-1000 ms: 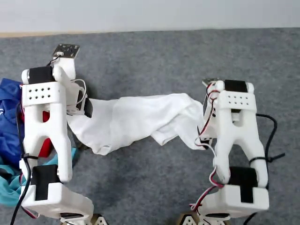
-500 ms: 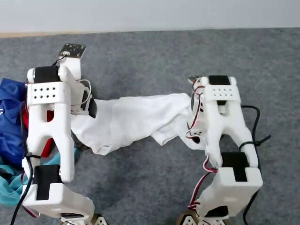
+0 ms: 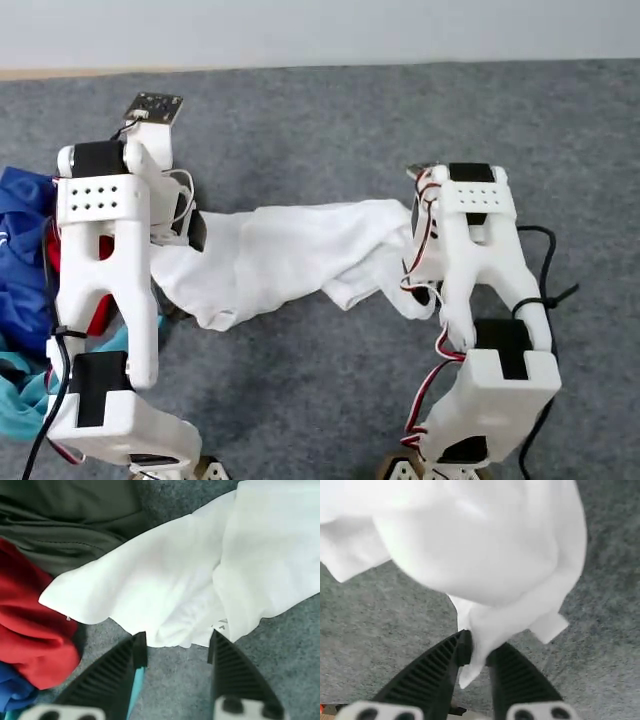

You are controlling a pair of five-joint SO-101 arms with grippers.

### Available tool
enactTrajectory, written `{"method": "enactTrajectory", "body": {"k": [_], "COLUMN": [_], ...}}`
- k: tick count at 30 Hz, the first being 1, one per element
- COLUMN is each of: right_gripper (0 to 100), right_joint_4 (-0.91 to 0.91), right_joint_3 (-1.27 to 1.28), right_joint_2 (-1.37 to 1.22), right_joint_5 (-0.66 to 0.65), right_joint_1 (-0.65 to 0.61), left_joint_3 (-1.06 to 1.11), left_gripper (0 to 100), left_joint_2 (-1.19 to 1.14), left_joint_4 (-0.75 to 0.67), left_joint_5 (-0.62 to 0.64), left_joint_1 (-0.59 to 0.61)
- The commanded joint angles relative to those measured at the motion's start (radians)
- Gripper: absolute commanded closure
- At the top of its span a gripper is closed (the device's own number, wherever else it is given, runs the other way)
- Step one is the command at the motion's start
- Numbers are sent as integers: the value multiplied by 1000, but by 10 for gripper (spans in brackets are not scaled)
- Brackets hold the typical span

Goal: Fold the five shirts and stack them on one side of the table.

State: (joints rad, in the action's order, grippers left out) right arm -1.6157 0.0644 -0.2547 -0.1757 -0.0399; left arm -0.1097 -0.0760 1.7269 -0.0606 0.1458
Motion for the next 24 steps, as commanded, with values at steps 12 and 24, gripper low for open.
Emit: {"method": "enactTrajectory", "body": {"k": [12,24], "right_gripper": [988,988], "right_joint_4": [-179,-163], "right_joint_3": [-299,-726], "right_joint_2": [24,206], "right_joint_5": [-112,-144], "right_joint_1": [4,-12], "left_joint_3": [-5,-5], "left_gripper": [794,794], "left_joint_2": [54,55], "left_joint_4": [14,17], "left_joint_5": [0,2], "left_joint_1": [-5,-9]}}
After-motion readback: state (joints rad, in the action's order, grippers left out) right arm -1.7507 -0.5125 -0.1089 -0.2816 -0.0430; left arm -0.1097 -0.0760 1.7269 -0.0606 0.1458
